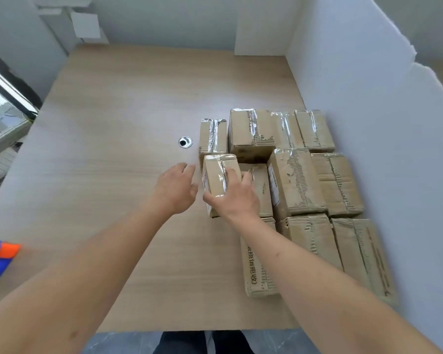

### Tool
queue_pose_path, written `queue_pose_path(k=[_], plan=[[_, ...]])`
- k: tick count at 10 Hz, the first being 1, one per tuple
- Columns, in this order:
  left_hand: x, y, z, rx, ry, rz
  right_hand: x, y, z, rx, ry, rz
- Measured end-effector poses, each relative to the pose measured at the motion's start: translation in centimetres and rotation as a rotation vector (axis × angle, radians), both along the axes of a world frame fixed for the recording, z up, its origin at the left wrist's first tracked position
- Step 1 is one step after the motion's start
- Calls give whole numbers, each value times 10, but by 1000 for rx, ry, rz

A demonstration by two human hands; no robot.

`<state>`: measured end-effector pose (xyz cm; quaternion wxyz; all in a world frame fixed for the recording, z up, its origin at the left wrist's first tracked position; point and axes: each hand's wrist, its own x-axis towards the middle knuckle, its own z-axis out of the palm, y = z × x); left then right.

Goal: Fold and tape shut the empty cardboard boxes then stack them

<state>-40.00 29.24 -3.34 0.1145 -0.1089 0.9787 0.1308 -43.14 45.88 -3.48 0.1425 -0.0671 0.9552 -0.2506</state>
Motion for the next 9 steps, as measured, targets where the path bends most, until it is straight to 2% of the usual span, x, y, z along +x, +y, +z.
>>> queue_pose_path(k=[3, 4, 6, 9], plan=[[-14, -11, -41, 40, -47, 71, -13, -29, -56, 150, 46, 30], [-11, -19, -54, 50, -46, 73, -14, -38, -71, 175, 5, 19], [-2, -25, -65, 68, -53, 51, -5, -47, -78, 191, -92, 51], [17, -31, -40, 63, -7, 3, 3, -37, -50, 250, 22, 119]])
